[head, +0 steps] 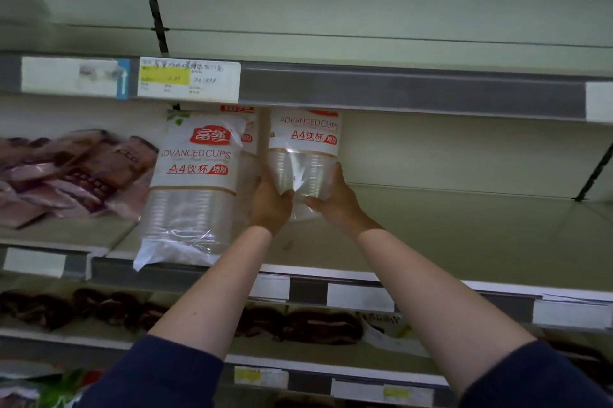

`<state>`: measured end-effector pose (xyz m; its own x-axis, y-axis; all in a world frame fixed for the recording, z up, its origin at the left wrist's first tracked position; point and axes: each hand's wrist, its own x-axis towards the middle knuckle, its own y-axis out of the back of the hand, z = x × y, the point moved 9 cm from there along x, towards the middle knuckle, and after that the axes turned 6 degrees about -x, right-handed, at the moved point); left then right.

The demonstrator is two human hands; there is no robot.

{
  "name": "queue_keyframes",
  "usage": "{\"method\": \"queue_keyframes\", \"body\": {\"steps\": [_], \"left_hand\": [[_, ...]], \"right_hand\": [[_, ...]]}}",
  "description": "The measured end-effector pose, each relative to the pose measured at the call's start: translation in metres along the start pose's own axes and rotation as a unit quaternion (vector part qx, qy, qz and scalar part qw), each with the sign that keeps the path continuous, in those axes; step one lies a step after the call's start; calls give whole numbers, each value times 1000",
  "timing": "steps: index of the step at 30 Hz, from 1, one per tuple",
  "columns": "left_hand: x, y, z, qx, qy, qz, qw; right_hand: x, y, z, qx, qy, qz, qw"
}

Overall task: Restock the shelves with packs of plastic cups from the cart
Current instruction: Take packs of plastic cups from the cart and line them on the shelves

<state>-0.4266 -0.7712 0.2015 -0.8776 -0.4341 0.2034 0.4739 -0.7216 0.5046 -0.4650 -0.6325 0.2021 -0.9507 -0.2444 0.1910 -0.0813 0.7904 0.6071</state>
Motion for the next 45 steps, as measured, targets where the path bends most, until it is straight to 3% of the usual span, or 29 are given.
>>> {"method": "queue_keyframes", "body": {"steps": [6,11,18,23,28,35,40,45], "left_hand": [[-19,4,18,20,-6,40,999],[-99,-11,48,-97,-57,46,993],[-241,-114,94,-232,-113,-90,962],[-344,-245,87,-169,-40,-216,961],[-446,-365,75,-87,61,-356,928],[-528,-449,77,-43,114,-417,901],[-564,-481,79,-9,122,-462,878],[-597,-500,60,3,196,-505,841]], "right_hand": [[-26,19,3,-28,-38,-1,999],[-89,64,38,41,-75,1,996],[-208,151,125,171,-77,101,977],[-316,204,282,85,-205,81,972],[-457,265,429,23,-393,58,917],[-566,312,527,57,-512,83,853],[-608,331,571,-9,-560,101,823],[-639,313,593,141,-581,117,793]]}}
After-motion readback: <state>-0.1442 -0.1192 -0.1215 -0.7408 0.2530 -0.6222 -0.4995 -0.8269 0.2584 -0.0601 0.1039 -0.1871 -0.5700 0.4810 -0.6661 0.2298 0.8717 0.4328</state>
